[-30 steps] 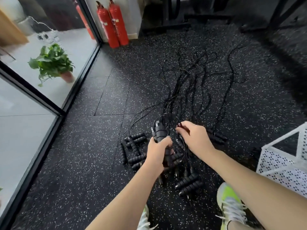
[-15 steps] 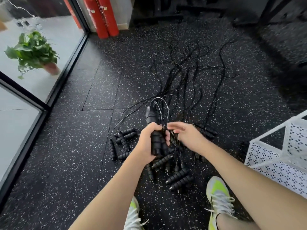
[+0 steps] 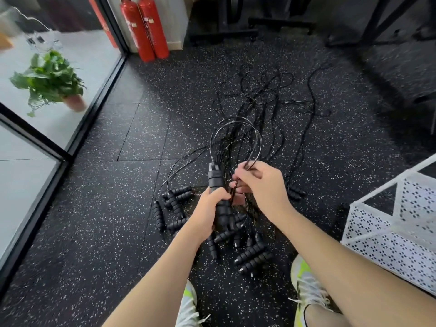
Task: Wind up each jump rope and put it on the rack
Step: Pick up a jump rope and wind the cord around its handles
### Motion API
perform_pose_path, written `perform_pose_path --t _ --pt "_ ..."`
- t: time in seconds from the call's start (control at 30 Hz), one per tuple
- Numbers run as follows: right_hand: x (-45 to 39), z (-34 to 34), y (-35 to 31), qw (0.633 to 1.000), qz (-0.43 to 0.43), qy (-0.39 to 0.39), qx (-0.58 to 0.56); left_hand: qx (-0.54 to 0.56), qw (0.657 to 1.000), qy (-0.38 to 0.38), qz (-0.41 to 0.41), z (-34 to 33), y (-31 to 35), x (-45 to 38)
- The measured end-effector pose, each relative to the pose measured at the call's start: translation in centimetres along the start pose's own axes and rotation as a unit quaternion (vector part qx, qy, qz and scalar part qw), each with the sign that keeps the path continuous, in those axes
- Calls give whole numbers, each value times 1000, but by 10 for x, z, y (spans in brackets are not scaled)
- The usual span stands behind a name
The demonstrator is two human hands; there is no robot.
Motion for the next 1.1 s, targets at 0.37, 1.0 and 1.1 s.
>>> perform_pose_path --t 0.37,1.0,1.1 --pt "1 10 36 932 -103 -247 246 188 981 -47 14 -15 22 1" --pt "34 21 -29 987 36 -4 159 -162 985 -22 -58 -17 22 31" --pt "47 40 -41 980 39 55 185 -190 979 10 -71 -32 28 47"
Point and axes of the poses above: each hand's wrist, its own x-axis away from the middle knuckle, its own z-axis out of the back of the hand, y = z × x, the point moved 4 cm from there along -x, towards the middle knuckle, and after that the axes turned 1 degree about -x, right-handed, at the moved point
